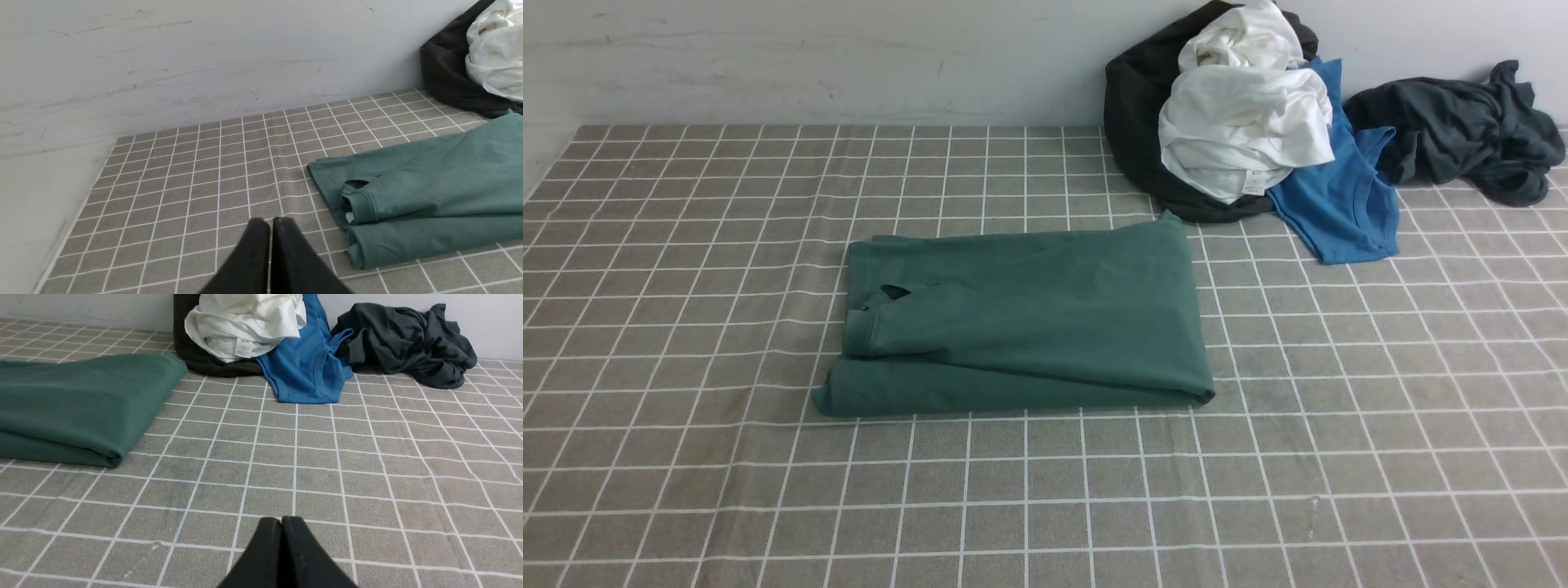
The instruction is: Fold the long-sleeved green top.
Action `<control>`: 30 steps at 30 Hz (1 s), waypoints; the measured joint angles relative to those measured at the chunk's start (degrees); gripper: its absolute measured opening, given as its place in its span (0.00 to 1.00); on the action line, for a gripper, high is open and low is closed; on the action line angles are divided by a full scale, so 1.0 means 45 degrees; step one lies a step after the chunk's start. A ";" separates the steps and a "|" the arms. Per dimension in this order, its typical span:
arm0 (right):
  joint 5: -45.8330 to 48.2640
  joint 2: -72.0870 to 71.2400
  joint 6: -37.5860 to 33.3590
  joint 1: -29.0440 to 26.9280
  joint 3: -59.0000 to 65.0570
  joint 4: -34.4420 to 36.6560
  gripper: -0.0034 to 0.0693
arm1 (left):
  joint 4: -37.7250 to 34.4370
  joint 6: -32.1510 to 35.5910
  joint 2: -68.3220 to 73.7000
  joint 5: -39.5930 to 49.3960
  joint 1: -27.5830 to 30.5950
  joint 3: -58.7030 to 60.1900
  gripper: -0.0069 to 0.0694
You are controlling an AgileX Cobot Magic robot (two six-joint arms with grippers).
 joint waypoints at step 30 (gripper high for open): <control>0.0019 0.0000 0.0181 0.0000 -0.0011 -0.0024 0.03 | -0.3430 0.1619 -0.1888 -0.1484 0.1212 0.5330 0.08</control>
